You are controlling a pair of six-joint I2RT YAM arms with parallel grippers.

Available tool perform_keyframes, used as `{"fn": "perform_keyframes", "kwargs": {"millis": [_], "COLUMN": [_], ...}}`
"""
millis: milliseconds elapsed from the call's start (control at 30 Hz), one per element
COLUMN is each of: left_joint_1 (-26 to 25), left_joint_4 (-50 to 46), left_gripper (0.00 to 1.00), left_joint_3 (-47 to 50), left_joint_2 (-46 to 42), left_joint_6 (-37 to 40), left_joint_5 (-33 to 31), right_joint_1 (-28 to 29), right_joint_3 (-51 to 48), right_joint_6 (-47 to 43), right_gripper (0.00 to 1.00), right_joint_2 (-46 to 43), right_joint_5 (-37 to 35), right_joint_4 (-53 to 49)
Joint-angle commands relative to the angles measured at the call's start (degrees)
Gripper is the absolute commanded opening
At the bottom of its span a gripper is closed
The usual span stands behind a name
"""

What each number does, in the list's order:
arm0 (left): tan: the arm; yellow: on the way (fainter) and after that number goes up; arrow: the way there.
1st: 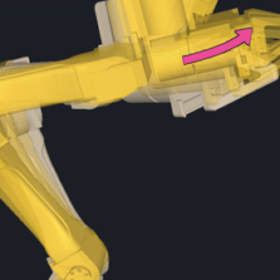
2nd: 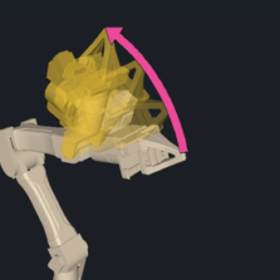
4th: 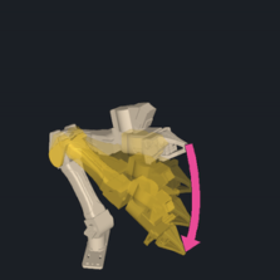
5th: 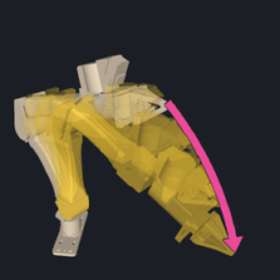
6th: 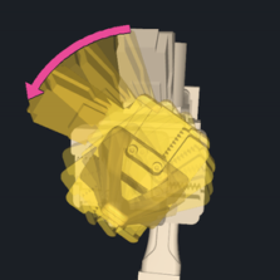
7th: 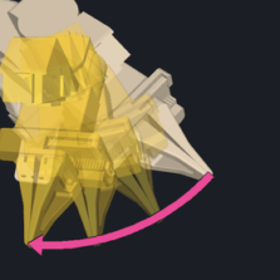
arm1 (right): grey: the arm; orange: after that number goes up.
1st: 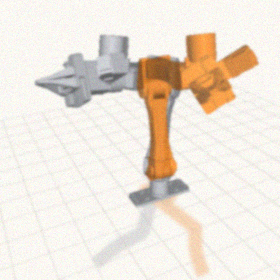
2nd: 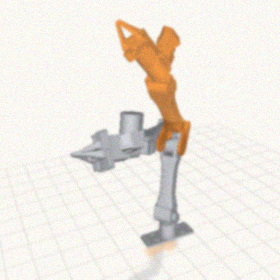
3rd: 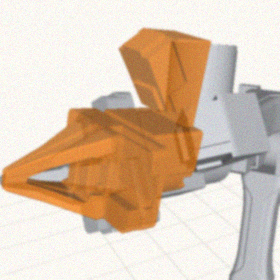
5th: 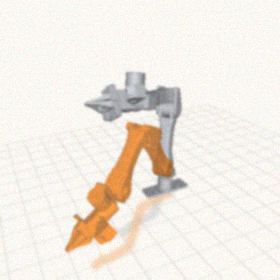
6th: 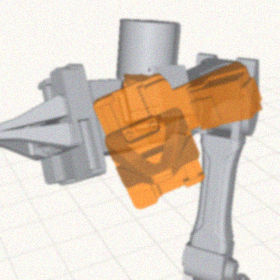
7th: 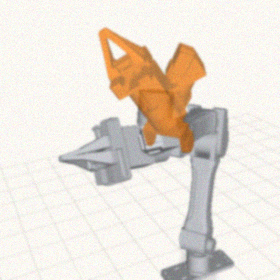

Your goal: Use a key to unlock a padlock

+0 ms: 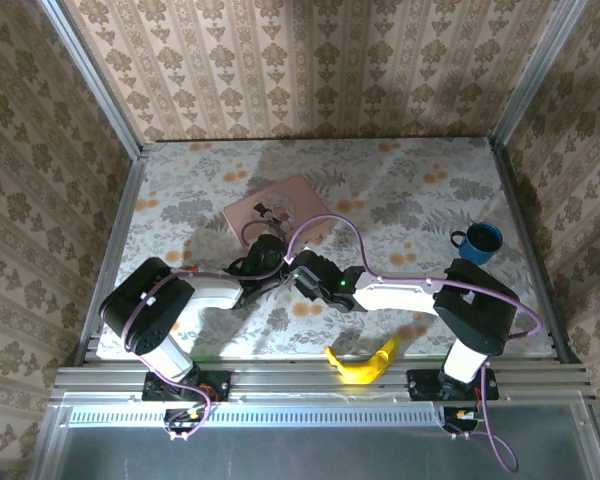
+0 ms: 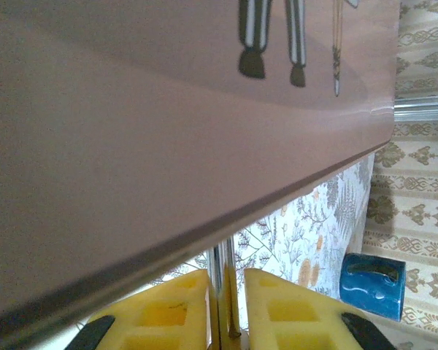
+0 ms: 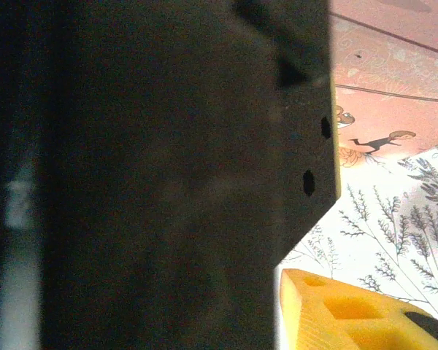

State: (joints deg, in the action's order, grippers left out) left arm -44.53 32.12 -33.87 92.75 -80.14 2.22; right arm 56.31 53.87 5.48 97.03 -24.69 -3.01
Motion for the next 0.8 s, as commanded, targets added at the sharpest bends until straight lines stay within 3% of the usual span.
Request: {"fn": "perform_keyframes", "kwargs": {"millis": [0,133,267,433,767], "left_joint_1": [-0.3,-0.3,-0.3,-0.4,-0.3], "left_joint_4": [-9.8,-10.1,-10.2,-10.1,-9.3], "left_gripper": [0.0,0.0,0.0,0.0,0.0], "left_joint_3": [-0.2,-0.3,-0.4,-0.3,-0.4], "left_joint_2": [1.6,1.5,1.4,1.2,1.3], "left_joint_6": [-3.4,-3.2,-3.0,-2.8,-2.7], "left_joint_5": [8.4,8.7,9.1,9.2,9.9], "right_joint_1": [0.5,0.4,0.2,-1.4,-9.4], "right_joint_3": [2.1,2.4,0.9,-0.1,-0.6], "right_joint_6": [-3.0,-4.1,-4.0,-2.6,4.5], "right_gripper": [0.44,0.37,0.2,0.13,0.0], "right_joint_2": [2.0,3.5,4.2,3.5,2.3], "right_joint_5": [-3.3,-3.8,-4.4,-2.3,16.0], "right_joint_4": [1.5,4.3,9.5,12.3,12.1]}}
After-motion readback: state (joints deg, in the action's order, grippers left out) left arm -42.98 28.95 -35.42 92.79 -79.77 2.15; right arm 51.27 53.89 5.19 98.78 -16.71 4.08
